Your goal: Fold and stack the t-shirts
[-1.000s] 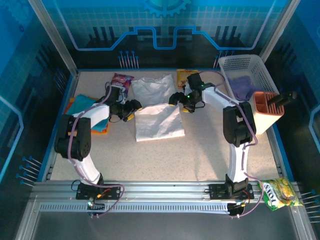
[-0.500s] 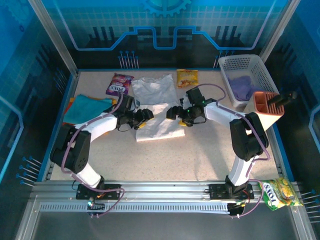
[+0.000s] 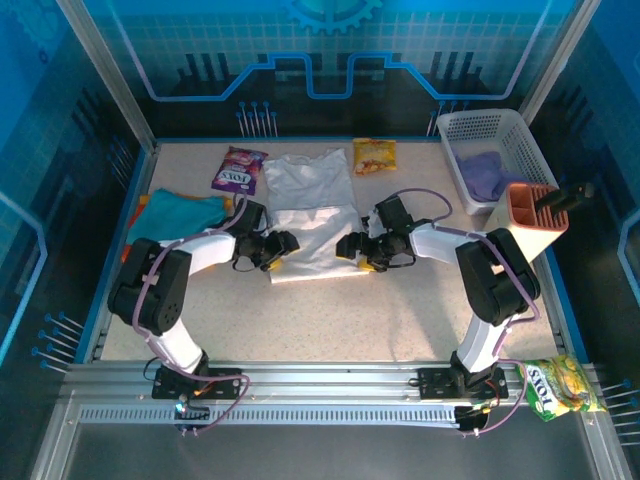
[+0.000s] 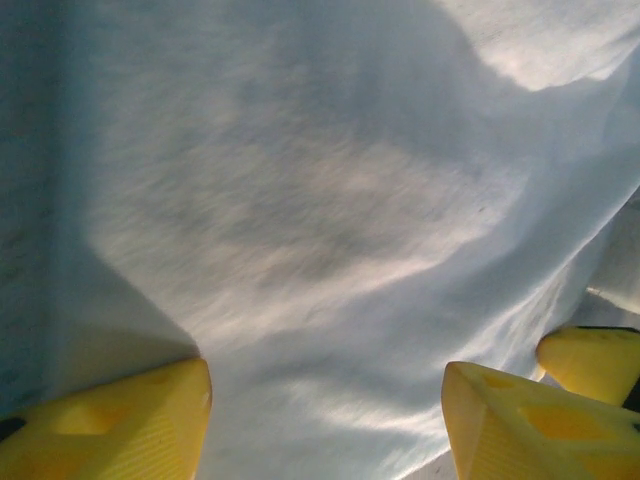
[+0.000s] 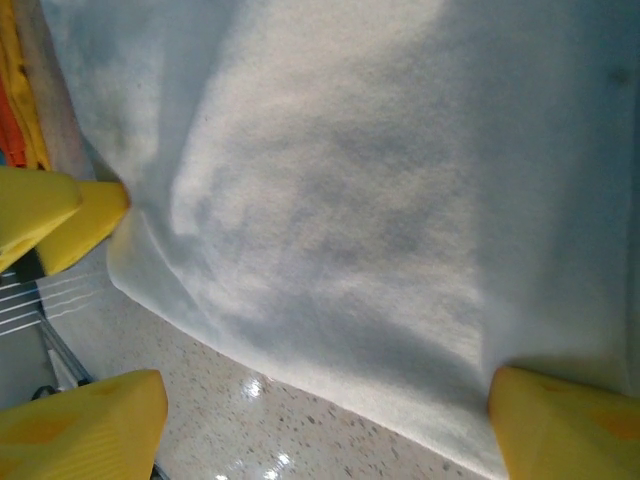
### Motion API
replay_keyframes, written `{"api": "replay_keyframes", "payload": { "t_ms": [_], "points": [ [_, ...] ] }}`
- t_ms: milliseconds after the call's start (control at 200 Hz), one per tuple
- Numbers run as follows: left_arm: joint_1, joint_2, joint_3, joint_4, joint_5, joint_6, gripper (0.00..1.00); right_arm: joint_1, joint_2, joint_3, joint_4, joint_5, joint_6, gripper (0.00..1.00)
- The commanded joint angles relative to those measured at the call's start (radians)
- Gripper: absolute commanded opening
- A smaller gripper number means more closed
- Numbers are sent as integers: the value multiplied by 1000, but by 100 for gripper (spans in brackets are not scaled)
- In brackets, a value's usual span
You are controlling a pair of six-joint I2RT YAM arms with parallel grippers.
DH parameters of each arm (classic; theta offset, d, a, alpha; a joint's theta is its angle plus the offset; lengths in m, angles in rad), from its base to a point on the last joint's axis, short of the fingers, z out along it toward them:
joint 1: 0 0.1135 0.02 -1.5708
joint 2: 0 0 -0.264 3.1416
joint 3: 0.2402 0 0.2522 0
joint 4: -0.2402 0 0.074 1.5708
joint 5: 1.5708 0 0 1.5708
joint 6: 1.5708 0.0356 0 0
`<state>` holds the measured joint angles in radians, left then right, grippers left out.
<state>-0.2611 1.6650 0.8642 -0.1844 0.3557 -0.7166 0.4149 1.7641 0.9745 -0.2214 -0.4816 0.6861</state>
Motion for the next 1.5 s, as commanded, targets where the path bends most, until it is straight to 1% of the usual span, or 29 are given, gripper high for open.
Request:
{"api": "replay_keyframes", "payload": {
  "t_ms": [0,75,135,230,325,405,535,821,1161,1491],
  "points": [
    [14,-128,-9,-164,1,81,64,-14,-66,58,-155,57,-71,84],
    [15,-202,-15,-220,19,110,66,-18,-94,66,-200,107,-85,75],
    [14,-232,-20,-274,23,123,66,-21,-105,59,-213,141,-88,74],
    [14,-234,-39,-339,26,129,64,-24,-101,53,-257,212,-91,70],
    [14,-226,-107,-287,20,89,57,-19,-83,50,-290,283,-94,66],
    [11,-205,-150,-217,36,49,54,-7,-57,55,-302,302,-103,64],
    [3,-149,-140,-182,8,40,51,20,-23,79,-303,319,-102,61],
    [-16,-23,-66,-131,22,24,47,57,43,113,-264,284,-78,55],
    [-18,14,-14,-90,-8,5,40,78,78,135,-238,246,-59,51],
    [-18,42,12,-68,-35,7,34,78,80,128,-248,255,-65,42]
  ]
}}
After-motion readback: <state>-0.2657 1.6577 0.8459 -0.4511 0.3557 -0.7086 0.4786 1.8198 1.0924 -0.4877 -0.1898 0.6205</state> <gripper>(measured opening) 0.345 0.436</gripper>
